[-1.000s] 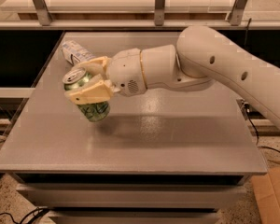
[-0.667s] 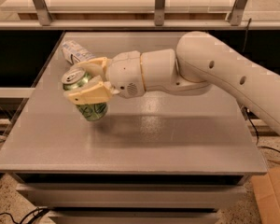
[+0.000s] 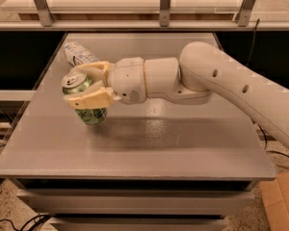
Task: Place green can upright
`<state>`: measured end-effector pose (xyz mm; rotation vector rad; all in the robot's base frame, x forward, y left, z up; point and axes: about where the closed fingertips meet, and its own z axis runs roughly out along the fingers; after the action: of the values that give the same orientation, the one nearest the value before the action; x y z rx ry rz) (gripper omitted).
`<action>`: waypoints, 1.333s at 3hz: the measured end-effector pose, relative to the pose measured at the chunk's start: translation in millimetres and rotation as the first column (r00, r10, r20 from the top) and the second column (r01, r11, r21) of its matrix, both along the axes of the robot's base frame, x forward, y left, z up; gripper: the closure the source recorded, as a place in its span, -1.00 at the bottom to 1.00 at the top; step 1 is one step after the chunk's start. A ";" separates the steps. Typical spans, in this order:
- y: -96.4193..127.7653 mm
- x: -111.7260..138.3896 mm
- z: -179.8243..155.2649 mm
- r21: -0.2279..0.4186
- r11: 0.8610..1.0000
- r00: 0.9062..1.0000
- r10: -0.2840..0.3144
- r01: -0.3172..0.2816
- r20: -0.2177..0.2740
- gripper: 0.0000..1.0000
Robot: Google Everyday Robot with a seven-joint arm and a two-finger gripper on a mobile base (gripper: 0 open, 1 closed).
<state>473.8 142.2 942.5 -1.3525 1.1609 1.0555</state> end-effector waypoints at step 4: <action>8.9 -0.7 -9.3 0.026 0.999 0.999 0.030 -0.030 0.010 -0.74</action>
Offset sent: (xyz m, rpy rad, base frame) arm 0.0045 0.0032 -0.0090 0.0277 -0.0137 0.0192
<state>473.1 151.0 933.2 -1.3572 1.1190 1.0807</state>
